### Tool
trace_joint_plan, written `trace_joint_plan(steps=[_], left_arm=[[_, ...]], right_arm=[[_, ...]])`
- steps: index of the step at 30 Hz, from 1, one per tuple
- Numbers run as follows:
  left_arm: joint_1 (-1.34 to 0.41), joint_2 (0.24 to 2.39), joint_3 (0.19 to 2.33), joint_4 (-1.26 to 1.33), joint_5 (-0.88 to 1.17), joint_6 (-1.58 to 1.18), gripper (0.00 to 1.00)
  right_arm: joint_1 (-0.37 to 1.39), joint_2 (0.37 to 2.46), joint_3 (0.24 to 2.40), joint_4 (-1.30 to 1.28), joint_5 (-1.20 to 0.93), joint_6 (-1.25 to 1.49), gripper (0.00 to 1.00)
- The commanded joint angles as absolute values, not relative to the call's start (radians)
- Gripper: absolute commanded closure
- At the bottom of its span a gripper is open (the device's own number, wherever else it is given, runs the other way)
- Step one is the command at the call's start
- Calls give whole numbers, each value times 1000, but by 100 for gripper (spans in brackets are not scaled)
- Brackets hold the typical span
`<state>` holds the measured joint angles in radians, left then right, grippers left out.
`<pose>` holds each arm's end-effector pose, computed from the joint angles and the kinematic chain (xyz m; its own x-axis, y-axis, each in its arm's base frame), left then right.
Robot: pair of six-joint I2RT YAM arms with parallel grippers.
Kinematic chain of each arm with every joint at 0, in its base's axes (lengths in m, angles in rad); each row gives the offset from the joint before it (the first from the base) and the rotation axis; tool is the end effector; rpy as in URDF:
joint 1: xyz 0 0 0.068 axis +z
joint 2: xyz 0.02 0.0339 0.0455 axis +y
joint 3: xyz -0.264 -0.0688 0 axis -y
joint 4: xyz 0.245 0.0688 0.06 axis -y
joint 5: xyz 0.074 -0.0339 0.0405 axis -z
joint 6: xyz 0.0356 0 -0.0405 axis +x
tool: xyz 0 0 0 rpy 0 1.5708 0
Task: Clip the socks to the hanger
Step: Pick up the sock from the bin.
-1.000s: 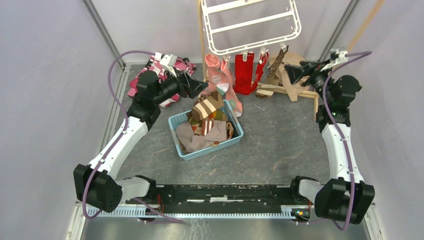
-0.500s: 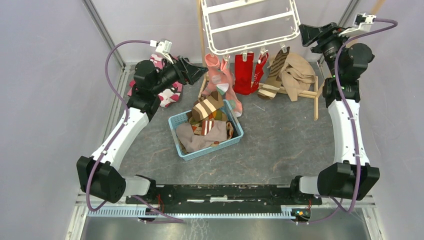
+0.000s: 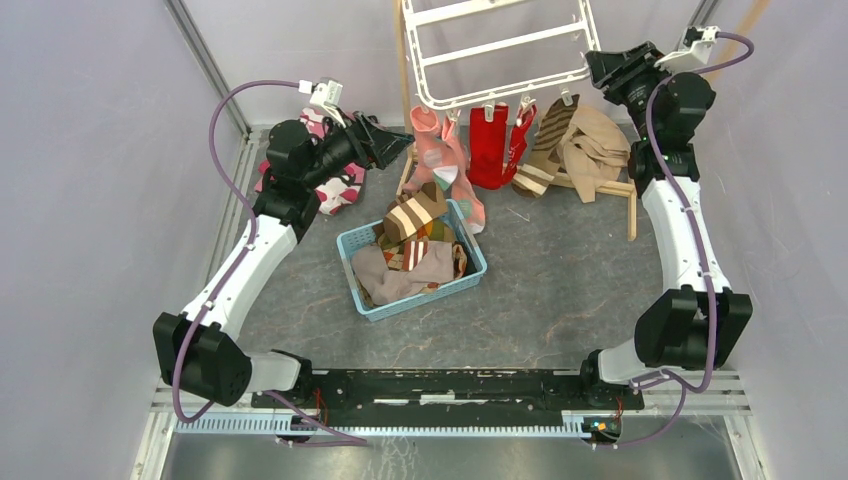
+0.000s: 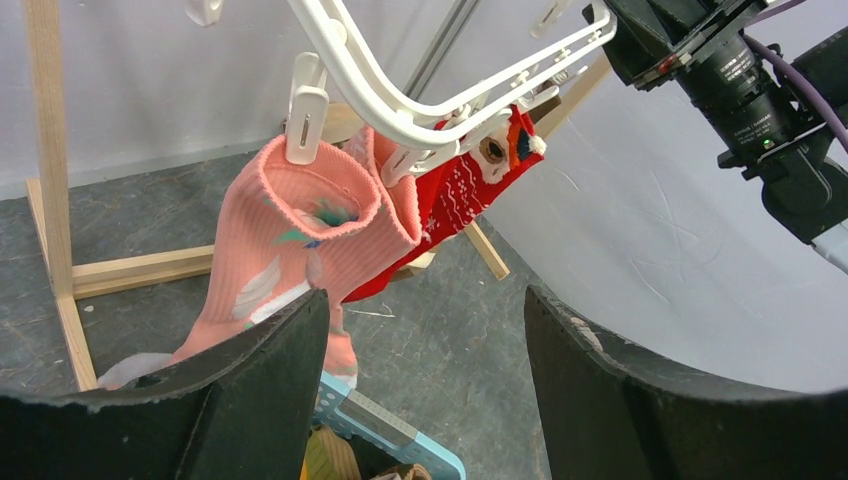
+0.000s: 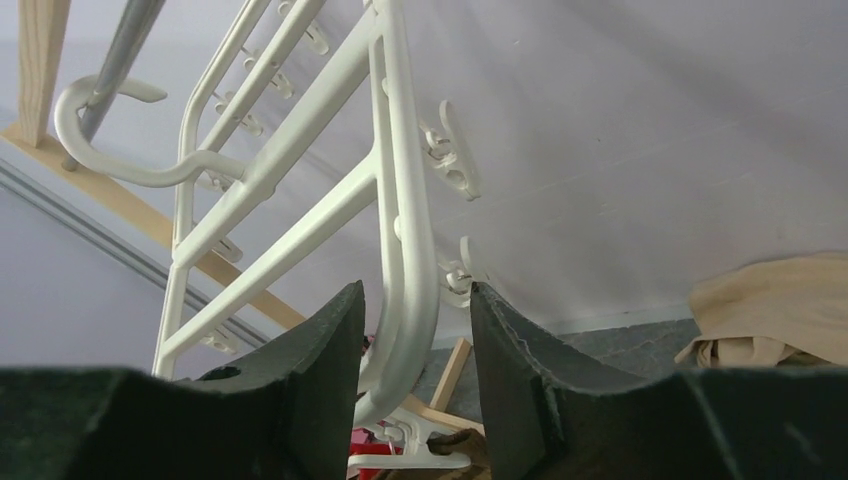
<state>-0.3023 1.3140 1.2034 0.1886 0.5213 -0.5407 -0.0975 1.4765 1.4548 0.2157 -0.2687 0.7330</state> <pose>0.2884 -0.1085 0.4096 -0.3131 -0.3699 -0.8747 0.6660 0.5711 -0.4799 0.3469 -0.0244 0.4519 0.0319 0.6450 -0.7635 -0.2513 0.7445 0.6185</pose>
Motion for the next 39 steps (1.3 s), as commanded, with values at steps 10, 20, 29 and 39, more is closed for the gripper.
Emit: trace_joint_plan(steps=[10,20,29,39], left_arm=[[-294,1303,1242,204,515,-543,24],[-293,1300,1243,198,517,-537,25],[-293,1309,1240,221,534,-558,26],[-305,1355,1221,387,605,-700,38]], right_arm=[[-86,1482,1472,325,-272,854,77],[-116,1336,1315,380,-180,949,92],[-168,1181,1212,340,-120,989,94],[-195,1050,1137,280,-40,994,95]])
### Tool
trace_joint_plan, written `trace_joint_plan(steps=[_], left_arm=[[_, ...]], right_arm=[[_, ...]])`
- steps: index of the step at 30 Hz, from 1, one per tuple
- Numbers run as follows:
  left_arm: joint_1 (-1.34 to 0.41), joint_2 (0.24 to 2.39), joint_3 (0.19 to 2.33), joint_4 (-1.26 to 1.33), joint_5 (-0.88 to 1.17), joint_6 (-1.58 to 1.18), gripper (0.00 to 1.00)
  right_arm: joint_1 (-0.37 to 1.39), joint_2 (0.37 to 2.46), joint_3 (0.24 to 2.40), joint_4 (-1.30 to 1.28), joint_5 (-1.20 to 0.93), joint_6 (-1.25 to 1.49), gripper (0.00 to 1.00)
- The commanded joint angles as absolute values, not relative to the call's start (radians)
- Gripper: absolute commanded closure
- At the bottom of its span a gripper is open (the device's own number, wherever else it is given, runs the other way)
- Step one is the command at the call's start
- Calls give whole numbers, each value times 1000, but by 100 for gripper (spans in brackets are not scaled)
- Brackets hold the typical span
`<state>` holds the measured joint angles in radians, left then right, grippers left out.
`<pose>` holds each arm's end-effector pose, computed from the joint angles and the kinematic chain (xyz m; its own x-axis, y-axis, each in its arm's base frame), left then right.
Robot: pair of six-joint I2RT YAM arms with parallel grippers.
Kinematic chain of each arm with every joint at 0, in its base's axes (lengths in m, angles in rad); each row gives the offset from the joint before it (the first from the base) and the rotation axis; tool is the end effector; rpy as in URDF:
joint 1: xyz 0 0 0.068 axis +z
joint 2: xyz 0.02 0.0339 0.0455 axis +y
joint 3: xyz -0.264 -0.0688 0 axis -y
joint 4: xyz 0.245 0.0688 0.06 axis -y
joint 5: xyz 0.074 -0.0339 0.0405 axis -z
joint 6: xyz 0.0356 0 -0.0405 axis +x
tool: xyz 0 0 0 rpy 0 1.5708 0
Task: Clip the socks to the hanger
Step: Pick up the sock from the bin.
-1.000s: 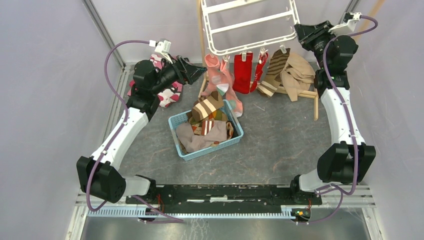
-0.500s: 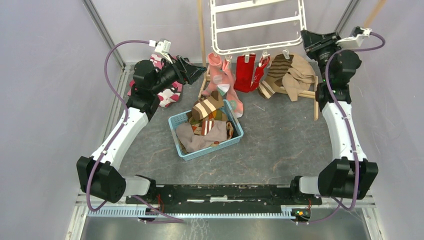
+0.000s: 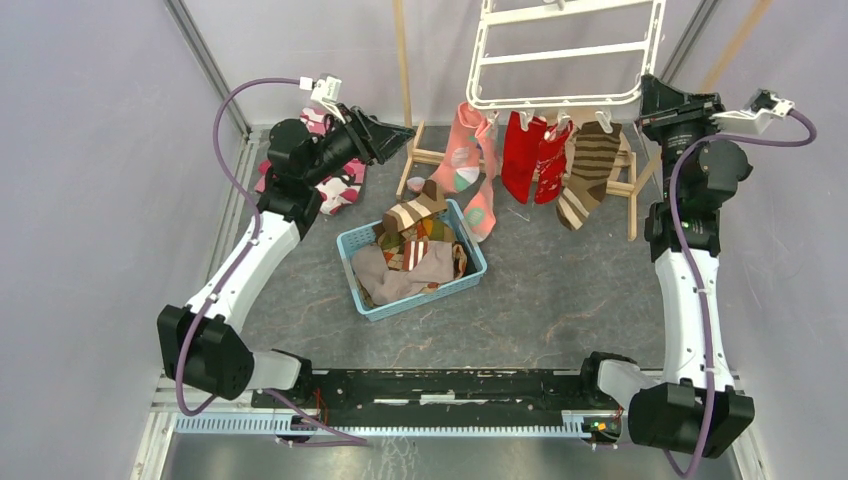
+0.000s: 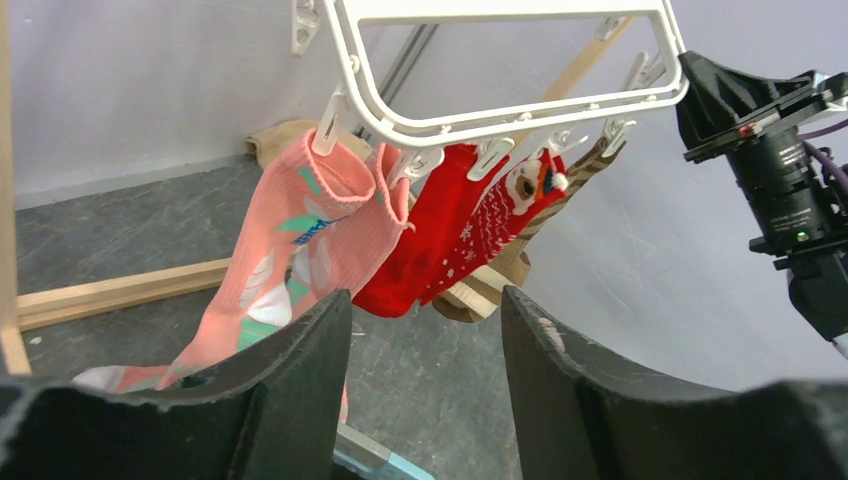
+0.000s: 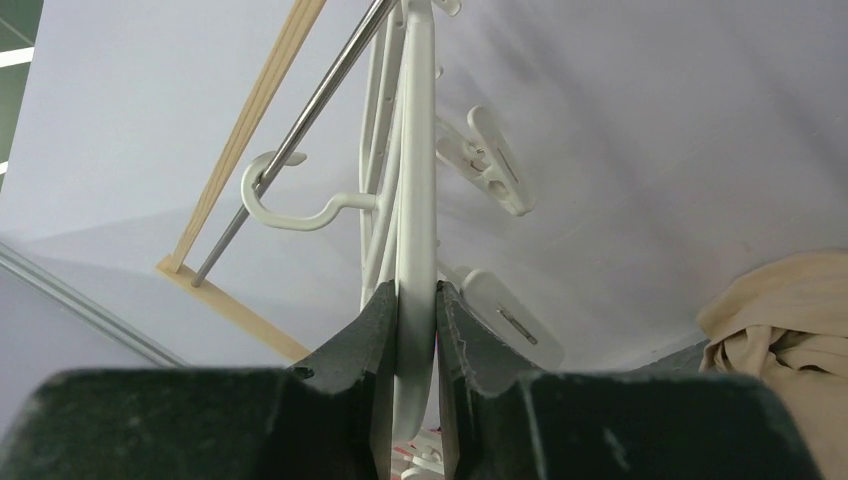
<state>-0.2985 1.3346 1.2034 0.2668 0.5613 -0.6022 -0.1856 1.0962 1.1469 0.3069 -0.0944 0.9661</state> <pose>0.2928 -0.1099 0.4117 -0.3201 -0.4032 -0.8573 0.6938 0.5165 -0.5020 0.2400 -0.0416 0.4590 0.2753 0.7816 -0.5597 -0.2279 0.6187 0.7519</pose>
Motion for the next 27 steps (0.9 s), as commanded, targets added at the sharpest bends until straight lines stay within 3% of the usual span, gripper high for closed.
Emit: trace_joint_plan(steps=[1,13,27], left_arm=[[-310,1364,1222,398,609,-711,41],[-409,1520,1309,423,609,-750,64],[-465,1662,1438,363,549,-667,70]], right_arm=[[-196,1044,1136,277,-38,998,95],[-195,1012,1103,267,-92,1019,90],[-194,1009,1099,259,-140,1022,88]])
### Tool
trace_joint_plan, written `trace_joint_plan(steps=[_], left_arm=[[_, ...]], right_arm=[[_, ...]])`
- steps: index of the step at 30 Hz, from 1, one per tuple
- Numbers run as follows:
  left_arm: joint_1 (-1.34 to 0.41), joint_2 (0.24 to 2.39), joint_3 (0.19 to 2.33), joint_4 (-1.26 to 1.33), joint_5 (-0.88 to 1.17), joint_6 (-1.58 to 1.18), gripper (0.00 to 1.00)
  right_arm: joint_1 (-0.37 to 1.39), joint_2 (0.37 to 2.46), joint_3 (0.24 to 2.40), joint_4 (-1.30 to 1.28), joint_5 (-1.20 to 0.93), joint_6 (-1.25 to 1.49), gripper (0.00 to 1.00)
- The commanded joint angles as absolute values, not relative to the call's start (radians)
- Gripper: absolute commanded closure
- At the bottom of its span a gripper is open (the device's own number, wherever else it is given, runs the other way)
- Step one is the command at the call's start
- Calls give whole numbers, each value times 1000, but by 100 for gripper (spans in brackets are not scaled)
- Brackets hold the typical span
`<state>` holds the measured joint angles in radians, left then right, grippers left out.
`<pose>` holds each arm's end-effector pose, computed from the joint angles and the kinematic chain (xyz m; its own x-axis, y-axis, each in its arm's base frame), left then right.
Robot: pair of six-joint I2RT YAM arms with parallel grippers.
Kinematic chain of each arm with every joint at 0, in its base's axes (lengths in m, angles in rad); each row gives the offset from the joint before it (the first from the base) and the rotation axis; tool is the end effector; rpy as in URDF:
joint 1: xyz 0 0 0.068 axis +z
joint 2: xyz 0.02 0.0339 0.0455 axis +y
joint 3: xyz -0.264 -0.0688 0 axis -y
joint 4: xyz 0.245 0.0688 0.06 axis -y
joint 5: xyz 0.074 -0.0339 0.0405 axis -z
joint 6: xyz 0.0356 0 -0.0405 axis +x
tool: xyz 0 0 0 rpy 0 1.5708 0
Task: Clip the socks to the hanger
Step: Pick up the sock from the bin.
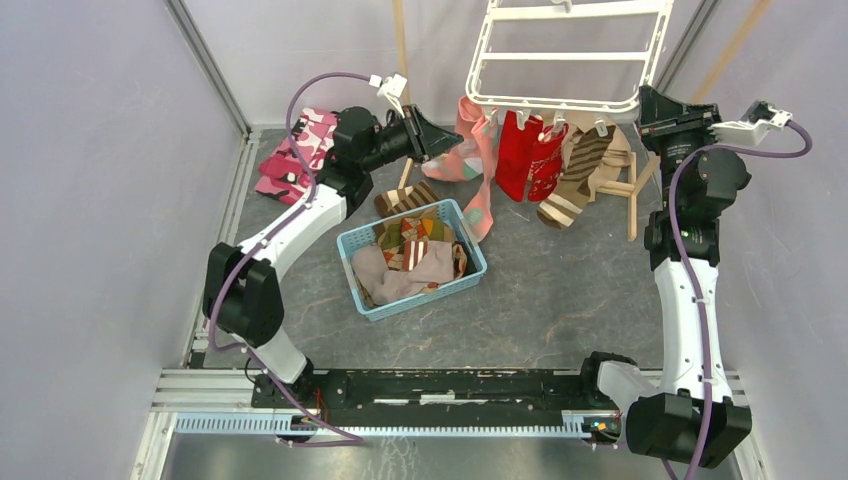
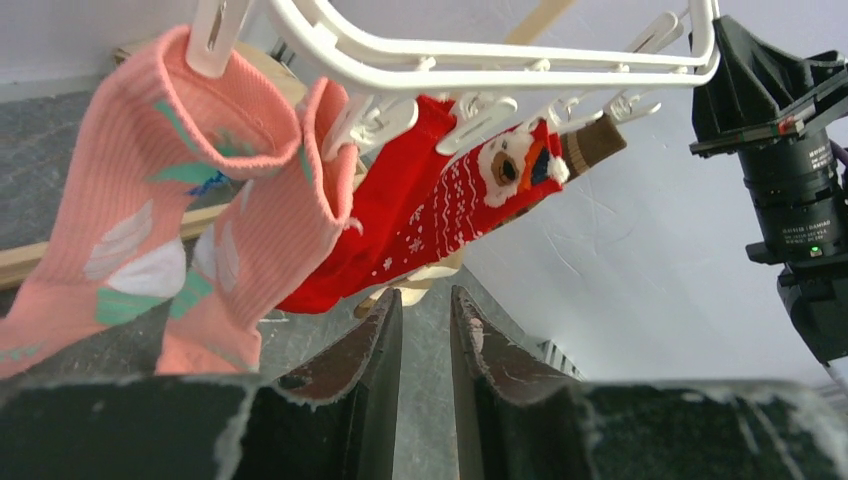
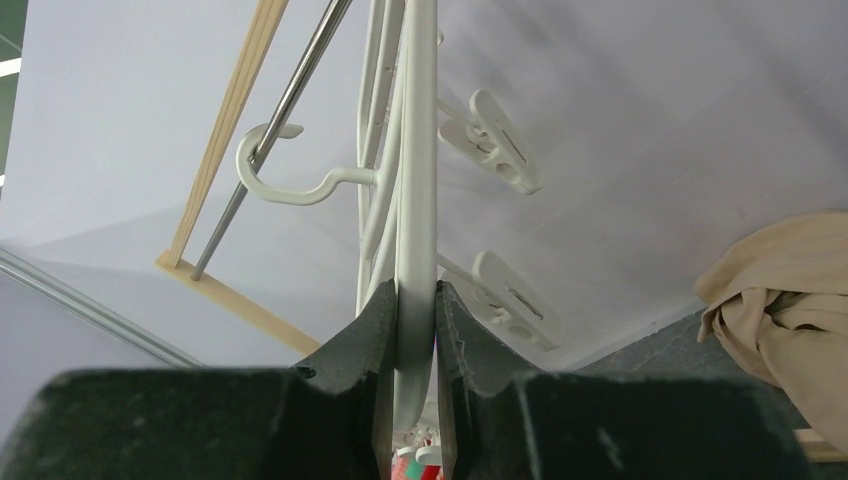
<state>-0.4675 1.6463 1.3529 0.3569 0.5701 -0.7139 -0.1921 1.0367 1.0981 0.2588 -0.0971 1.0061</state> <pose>0.3445 -0.1954 0.3699 -0.5204 -0.3548 -0.7767 0.6873 0.3658 -0.6276 0.2268 -0.0406 0.4501 0.2496 0.8080 -0.5337 -0.2076 0.5830 0.7855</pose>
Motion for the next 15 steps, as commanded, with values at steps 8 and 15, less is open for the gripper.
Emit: trace_joint_plan(steps=[8,15], left_arm=[[-465,1696,1475,335,537,-631,70],[-465,1773,1566,305,533,-617,71]], right_arm=[[-189,998,1092,257,-159,1023,87],[-162,987,1079,242,-172,1020,86]])
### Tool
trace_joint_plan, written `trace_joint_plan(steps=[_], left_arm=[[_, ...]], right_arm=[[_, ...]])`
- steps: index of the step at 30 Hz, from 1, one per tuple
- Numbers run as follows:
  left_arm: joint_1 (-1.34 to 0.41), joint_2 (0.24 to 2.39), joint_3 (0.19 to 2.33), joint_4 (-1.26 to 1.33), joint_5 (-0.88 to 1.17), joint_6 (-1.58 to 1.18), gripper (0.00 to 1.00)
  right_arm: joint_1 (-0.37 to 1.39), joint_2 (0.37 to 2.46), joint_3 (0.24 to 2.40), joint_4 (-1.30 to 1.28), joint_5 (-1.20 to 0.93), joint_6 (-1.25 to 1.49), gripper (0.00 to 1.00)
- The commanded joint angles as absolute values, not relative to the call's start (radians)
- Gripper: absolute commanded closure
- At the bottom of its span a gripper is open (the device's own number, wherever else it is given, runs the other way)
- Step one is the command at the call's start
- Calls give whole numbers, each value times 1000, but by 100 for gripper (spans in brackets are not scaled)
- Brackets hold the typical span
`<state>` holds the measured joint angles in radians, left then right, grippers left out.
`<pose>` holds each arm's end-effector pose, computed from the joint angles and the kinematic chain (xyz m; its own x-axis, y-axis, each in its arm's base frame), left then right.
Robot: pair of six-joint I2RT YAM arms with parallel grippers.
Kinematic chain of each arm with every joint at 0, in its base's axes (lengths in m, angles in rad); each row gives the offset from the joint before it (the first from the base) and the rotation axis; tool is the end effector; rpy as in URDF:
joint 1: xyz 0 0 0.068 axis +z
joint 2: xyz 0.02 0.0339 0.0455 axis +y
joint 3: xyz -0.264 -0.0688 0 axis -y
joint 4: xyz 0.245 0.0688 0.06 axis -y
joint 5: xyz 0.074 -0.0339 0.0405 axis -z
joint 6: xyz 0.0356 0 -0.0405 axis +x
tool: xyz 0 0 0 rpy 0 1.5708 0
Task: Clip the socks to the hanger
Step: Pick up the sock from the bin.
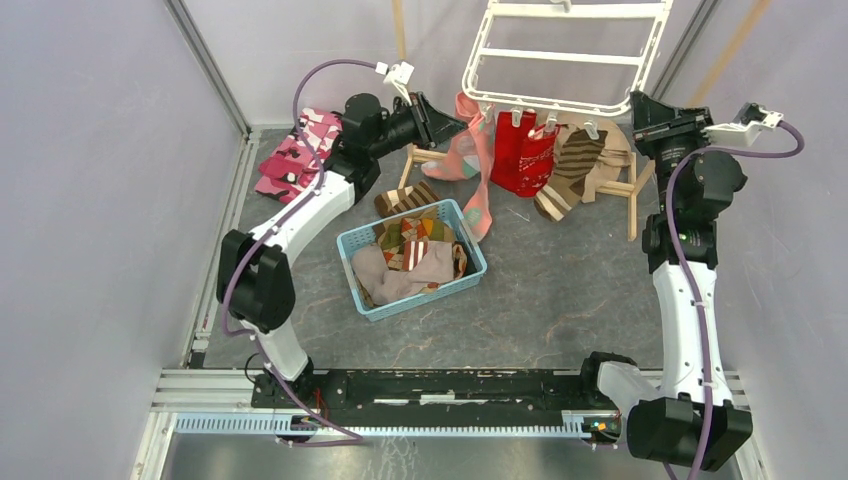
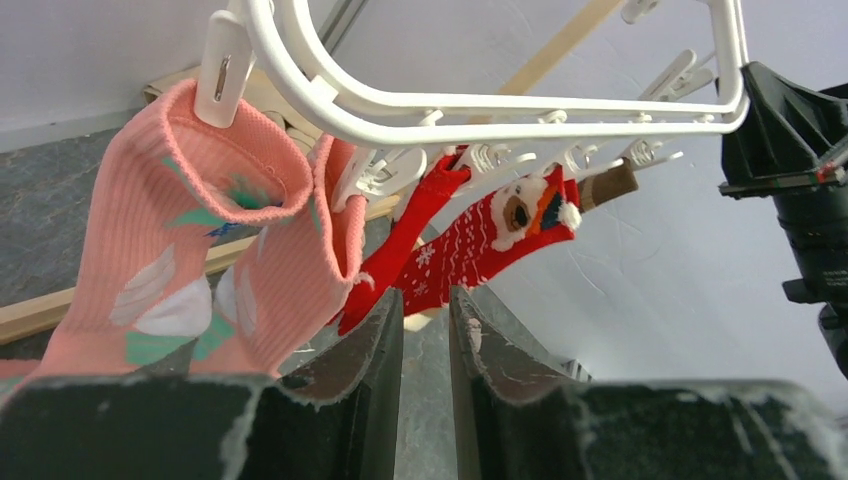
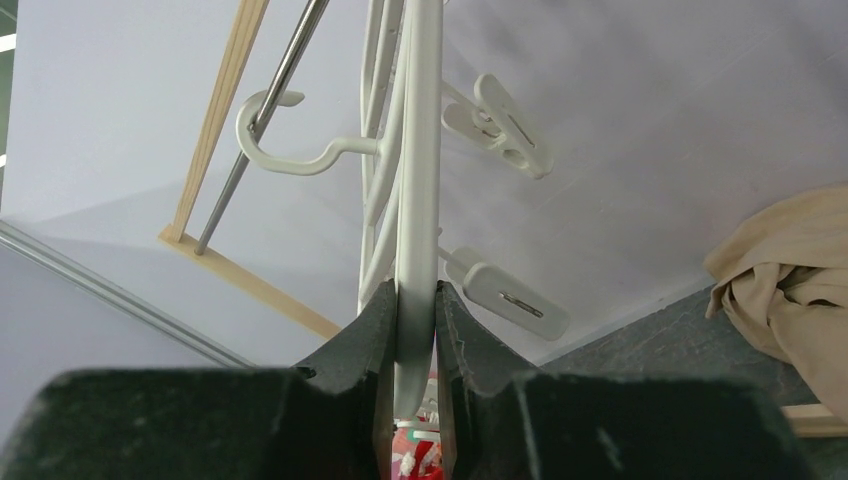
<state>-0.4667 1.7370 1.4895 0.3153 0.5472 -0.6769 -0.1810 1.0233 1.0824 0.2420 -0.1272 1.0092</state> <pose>0.3668 -0.2055 0.3791 -0.4839 -0.3552 -0.7998 0.6988 0.3933 -0.5975 0.2251 -0.0366 0.4457 0.2056 0.8159 -0.5404 -0.2153 0.5764 0.7883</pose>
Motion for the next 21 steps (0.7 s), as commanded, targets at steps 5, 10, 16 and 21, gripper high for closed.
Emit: trace_joint_plan(steps=[5,10,16,21], left_arm=[[-465,1821,1639,300,527,-620,71],[-461,1858,1713,266,472,-602,70],[-429,1910,1816,234,420,-599,69],[-394,1948,1902,217,419,-594,68]], right_arm=[[-124,985,1067,239,-181,1013,83],[-71,979,1048,230,-181,1003,80],[-5,971,1029,226,-175,997,76],[84,976,1021,232,-155,995,73]])
